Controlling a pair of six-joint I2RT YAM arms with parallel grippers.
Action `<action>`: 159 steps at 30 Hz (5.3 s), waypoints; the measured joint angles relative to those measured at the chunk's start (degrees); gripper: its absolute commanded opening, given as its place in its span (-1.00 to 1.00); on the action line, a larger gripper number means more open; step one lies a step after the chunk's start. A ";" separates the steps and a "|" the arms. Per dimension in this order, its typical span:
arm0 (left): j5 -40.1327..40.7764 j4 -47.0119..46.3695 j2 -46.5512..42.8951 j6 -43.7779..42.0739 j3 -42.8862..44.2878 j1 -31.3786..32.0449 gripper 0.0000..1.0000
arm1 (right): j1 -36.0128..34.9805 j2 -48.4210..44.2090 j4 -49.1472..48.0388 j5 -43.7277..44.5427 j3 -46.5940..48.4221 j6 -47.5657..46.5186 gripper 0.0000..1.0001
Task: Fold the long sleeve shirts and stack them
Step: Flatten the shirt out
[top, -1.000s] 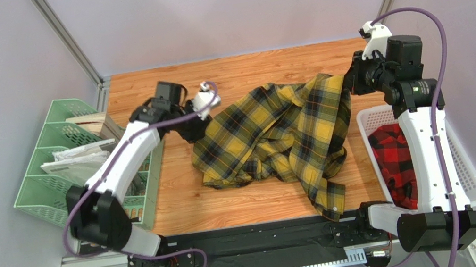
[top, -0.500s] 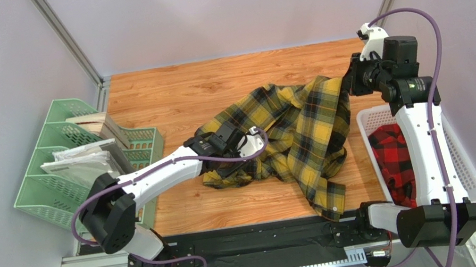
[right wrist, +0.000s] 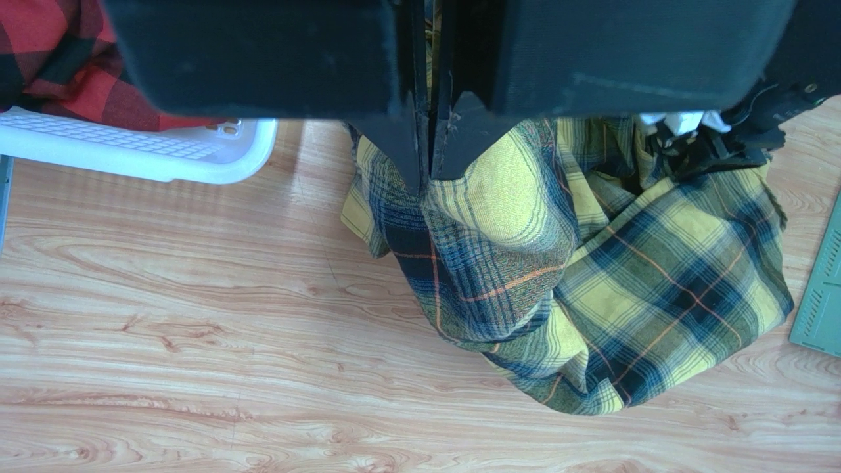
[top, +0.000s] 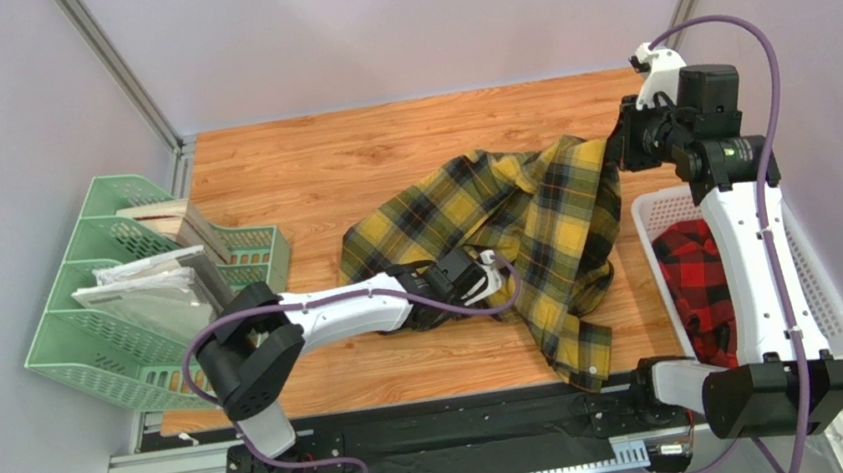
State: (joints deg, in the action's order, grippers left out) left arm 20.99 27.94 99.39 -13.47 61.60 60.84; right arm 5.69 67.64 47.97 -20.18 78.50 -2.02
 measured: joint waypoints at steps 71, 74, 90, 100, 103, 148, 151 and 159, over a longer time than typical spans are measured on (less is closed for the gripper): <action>3.52 -0.92 -12.04 -18.73 -0.26 -14.25 -0.21 | 0.00 3.21 0.83 -1.25 0.31 -1.27 -1.00; 0.63 0.39 -11.54 -20.13 0.00 -17.03 -0.22 | 0.00 3.21 0.85 -1.40 0.31 -1.27 -1.00; -14.49 5.57 -8.85 -19.30 0.37 -25.70 0.18 | 0.00 3.21 0.83 -1.38 0.31 -1.25 -1.00; -14.36 -0.85 -12.59 -15.96 -8.15 -25.70 0.08 | 0.00 3.21 0.81 -1.38 0.31 -1.20 -1.00; -11.72 -3.65 -12.59 -15.56 -10.23 -25.68 -0.29 | 0.00 3.21 0.81 -1.38 0.31 -1.22 -1.00; -31.67 14.16 -16.35 -17.00 55.65 -48.22 -1.00 | 0.13 9.33 -21.11 10.54 41.05 -1.22 -1.00; -34.34 13.09 -26.05 -16.68 48.83 -48.24 -1.00 | 0.13 2.56 -20.57 10.56 39.28 -2.97 -1.00; -36.89 5.92 -47.82 -14.19 44.65 -48.22 -1.00 | 0.13 -15.02 -23.12 11.72 42.51 -6.25 -1.00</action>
State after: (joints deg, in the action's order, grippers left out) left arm -15.90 33.87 51.57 -27.66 106.26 12.62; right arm 5.82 52.62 24.84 -8.47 121.01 -8.27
